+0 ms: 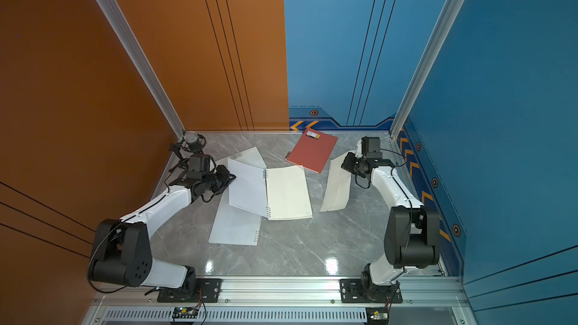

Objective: Tear off pages from different notebooks
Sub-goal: Place the paper at the center of the board, then adjust the notebook at the center of the board, then close the notebook at the center of the board.

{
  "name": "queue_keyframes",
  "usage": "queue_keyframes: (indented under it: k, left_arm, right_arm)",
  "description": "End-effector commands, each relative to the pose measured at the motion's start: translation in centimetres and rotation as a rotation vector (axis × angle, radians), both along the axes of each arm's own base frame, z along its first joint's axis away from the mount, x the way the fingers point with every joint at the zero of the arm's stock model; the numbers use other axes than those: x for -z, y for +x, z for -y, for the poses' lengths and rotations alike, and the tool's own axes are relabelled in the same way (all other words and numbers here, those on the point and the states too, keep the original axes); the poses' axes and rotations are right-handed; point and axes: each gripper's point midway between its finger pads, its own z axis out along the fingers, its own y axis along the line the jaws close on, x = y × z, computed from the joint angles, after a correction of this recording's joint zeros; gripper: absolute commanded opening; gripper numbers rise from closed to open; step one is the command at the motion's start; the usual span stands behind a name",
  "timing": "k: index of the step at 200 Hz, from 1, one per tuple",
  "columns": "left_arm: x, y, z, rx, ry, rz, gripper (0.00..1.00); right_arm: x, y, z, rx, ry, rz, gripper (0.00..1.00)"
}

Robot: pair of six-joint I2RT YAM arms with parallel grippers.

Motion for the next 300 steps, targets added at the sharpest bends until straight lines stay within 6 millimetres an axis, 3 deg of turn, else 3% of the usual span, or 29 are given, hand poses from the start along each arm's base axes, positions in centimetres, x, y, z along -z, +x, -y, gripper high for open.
queue_keyframes:
  k: [1, 22, 46, 64, 99, 122, 136, 140, 144, 158, 167, 186, 193, 242, 267, 275, 300]
  left_arm:
    - [0.2, -0.6, 0.6, 0.044, 0.015, -0.008, 0.0]
    - [0.5, -0.7, 0.8, 0.057, 0.021, -0.014, 0.0]
    - [0.2, -0.6, 0.9, 0.067, 0.04, -0.009, 0.0]
    - [-0.1, -1.0, 0.7, 0.076, 0.07, -0.024, 0.0]
    - [-1.8, -1.1, 0.5, 0.101, 0.165, -0.004, 0.0]
    - [-2.5, -1.1, 1.1, 0.124, 0.198, 0.011, 0.0]
    - [-2.2, -1.3, 1.6, 0.14, 0.212, 0.005, 0.0]
    - [-2.1, -1.3, 1.7, 0.143, 0.216, 0.001, 0.0]
    - [-3.2, -0.8, 2.0, 0.144, 0.213, 0.029, 0.0]
    - [-3.3, -0.8, 2.4, 0.155, 0.22, 0.03, 0.0]
    - [-3.2, -0.8, 2.6, 0.162, 0.22, 0.028, 0.0]
    - [-3.2, -1.0, 2.7, 0.171, 0.231, 0.03, 0.0]
    - [-3.2, -1.0, 2.8, 0.173, 0.236, 0.03, 0.0]
    - [-3.4, -1.7, 3.6, 0.221, 0.324, 0.039, 0.0]
    - [-4.0, -1.9, 4.9, 0.268, 0.382, 0.06, 0.0]
    - [-4.2, -1.8, 5.5, 0.286, 0.4, 0.066, 0.0]
    - [-4.7, -1.4, 8.0, 0.346, 0.419, 0.084, 0.16]
  right_arm:
    - [1.3, 3.1, 4.1, 0.084, -0.011, -0.039, 0.0]
    - [4.1, 4.7, 7.0, 0.095, -0.102, -0.145, 0.0]
    - [7.5, 5.0, 9.9, 0.117, -0.221, -0.302, 0.0]
    - [8.3, 4.4, 11.8, 0.149, -0.304, -0.376, 0.4]
    - [4.9, 4.3, 14.0, 0.21, -0.372, -0.353, 0.6]
    - [3.0, 4.0, 13.2, 0.199, -0.36, -0.353, 0.56]
    - [2.1, 3.1, 13.3, 0.213, -0.444, -0.394, 0.52]
    - [1.9, 2.9, 13.2, 0.214, -0.464, -0.404, 0.46]
    - [1.9, 2.6, 13.2, 0.216, -0.472, -0.415, 0.39]
    - [1.8, 2.0, 12.6, 0.218, -0.467, -0.436, 0.16]
    - [1.9, 1.7, 11.8, 0.213, -0.424, -0.434, 0.0]
    - [3.3, 1.8, 8.7, 0.154, -0.323, -0.437, 0.0]
    - [2.1, 1.8, 7.5, 0.14, -0.317, -0.408, 0.0]
    - [4.1, 1.4, 0.2, 0.004, -0.253, -0.438, 0.0]
    - [4.9, 1.3, -4.1, -0.082, -0.228, -0.419, 0.0]
    - [6.2, 0.5, -5.5, -0.116, -0.21, -0.44, 0.0]
    - [8.0, -0.8, -9.5, -0.203, -0.192, -0.445, 0.0]
